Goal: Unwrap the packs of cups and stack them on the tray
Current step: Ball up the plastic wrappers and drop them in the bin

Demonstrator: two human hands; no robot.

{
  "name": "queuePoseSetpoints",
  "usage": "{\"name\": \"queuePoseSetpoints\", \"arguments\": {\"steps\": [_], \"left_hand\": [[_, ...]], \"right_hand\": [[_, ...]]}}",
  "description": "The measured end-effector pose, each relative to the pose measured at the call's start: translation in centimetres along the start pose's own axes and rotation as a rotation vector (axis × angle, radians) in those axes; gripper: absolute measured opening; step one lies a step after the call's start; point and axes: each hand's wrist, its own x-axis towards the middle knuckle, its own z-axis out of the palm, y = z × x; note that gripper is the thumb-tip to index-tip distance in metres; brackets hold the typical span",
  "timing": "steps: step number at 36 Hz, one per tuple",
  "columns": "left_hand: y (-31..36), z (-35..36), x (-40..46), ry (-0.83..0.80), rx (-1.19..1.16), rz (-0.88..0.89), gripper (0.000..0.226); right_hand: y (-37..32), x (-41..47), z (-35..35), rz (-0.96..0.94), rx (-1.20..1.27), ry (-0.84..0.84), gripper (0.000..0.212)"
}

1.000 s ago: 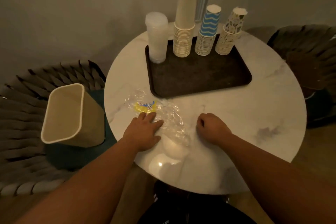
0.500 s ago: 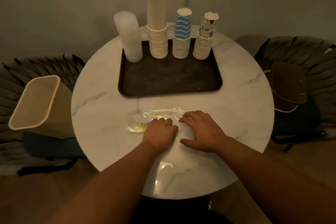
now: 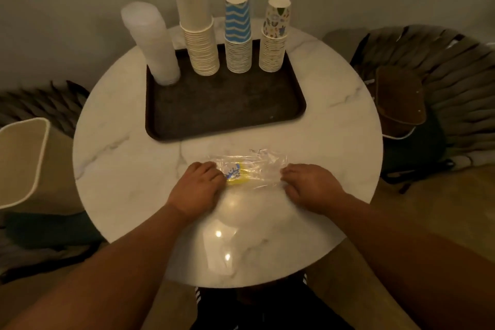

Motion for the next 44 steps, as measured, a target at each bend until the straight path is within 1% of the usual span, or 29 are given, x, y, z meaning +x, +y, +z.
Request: {"name": "queuePoseSetpoints", "arguments": {"steps": [1,3,5,7,9,11,14,16,18,20,21,22,23,24,25,26,27,29,30,32,33,35,37,39,41,42,43,44], "left_hand": [[0.0,-0.1,0.1,0.0,-0.031,0.004,0.027],[0.2,-0.6,0.5,-0.024,-0.133,-0.037,0.03],[0.2,-1.5,1.3,-0.047,-0.255,-0.161,0.038],[-0.2,-1.9,2.4,-0.112,-0.333,-0.327,0.039],[-0.6,-1.7,3.5,-0.133,-0.347,-0.401,0.029],[-0.8,-1.4,4.4,-0.163,-0.308,-0.433,0.025],[-1.2,-0.9,4.7,-0.198,-0.208,-0.46,0.024],[-1.3,-0.9,4.4,-0.107,-0.107,-0.45,0.024],[-1.0,-1.0,4.0,0.001,0.009,-0.399,0.021],[0.1,-1.2,4.4,0.127,0.024,-0.254,0.031],[0.8,-1.4,4.8,0.138,0.0,-0.141,0.037],[1.6,-1.4,5.3,0.104,-0.017,-0.022,0.043],[2.3,-1.3,5.7,0.02,-0.022,0.087,0.047],[2.9,-0.8,5.9,-0.098,-0.019,0.154,0.051],[3.1,-0.1,5.9,-0.222,-0.031,0.163,0.053],[3.0,0.5,5.8,-0.322,-0.043,0.126,0.053],[2.7,1.1,5.6,-0.351,-0.07,0.096,0.055],[2.2,1.4,5.4,-0.335,-0.105,0.093,0.064],[2.0,1.5,5.4,-0.329,-0.115,0.101,0.066],[2.0,1.2,5.4,-0.343,-0.129,0.102,0.068],[2.0,1.0,5.4,-0.352,-0.133,0.094,0.07],[2.3,0.8,5.5,-0.353,-0.148,0.075,0.071],[2.4,0.8,5.4,-0.344,-0.149,0.072,0.071],[2.6,0.9,5.3,-0.348,-0.142,0.066,0.072],[2.8,0.8,5.3,-0.334,-0.151,0.068,0.072],[2.8,0.7,5.3,-0.327,-0.169,0.072,0.071],[2.7,0.5,5.3,-0.33,-0.184,0.078,0.072],[2.4,0.4,5.2,-0.344,-0.18,0.09,0.074]], "right_hand": [[-0.1,0.0,-0.2,0.048,0.025,-0.018,0.046],[-0.1,0.2,-0.7,0.192,0.139,-0.054,0.051],[-0.1,1.0,-0.9,0.333,0.225,-0.005,0.049],[-0.2,2.3,-0.8,0.461,0.232,0.018,0.036],[-0.3,3.7,-0.7,0.592,0.225,0.015,0.028],[-0.1,4.6,-0.5,0.694,0.167,-0.01,0.032],[0.5,5.2,-0.5,0.751,0.054,-0.041,0.039],[1.1,5.2,-0.6,0.731,-0.013,-0.029,0.043],[1.4,5.2,-0.7,0.692,-0.111,-0.045,0.05],[1.7,5.4,-0.8,0.658,-0.159,-0.06,0.052],[1.7,5.5,-0.8,0.641,-0.162,-0.061,0.051],[1.6,5.7,-0.8,0.621,-0.168,-0.061,0.05],[1.6,5.8,-0.8,0.594,-0.186,-0.065,0.049],[1.6,5.8,-1.0,0.561,-0.206,-0.073,0.047],[1.7,5.7,-1.2,0.521,-0.226,-0.081,0.045],[1.8,5.6,-1.4,0.474,-0.246,-0.083,0.042],[2.1,5.4,-1.7,0.429,-0.274,-0.075,0.039],[3.2,4.6,-2.3,0.376,-0.357,-0.05,0.029],[3.8,4.1,-2.5,0.39,-0.395,-0.046,0.025],[4.9,3.1,-3.0,0.509,-0.433,-0.04,0.029],[5.3,2.6,-3.2,0.578,-0.435,-0.01,0.032],[5.3,2.4,-3.0,0.634,-0.358,0.121,0.036],[3.6,3.0,-2.4,0.559,-0.231,0.225,0.044],[0.8,4.0,-1.3,0.392,-0.165,0.252,0.056],[-2.3,4.8,0.2,0.182,-0.09,0.198,0.06],[-3.7,4.9,1.0,0.098,-0.053,0.108,0.062],[-4.6,4.8,1.9,0.056,-0.018,-0.002,0.067],[-5.1,4.4,2.6,0.065,0.022,-0.114,0.073]]}}
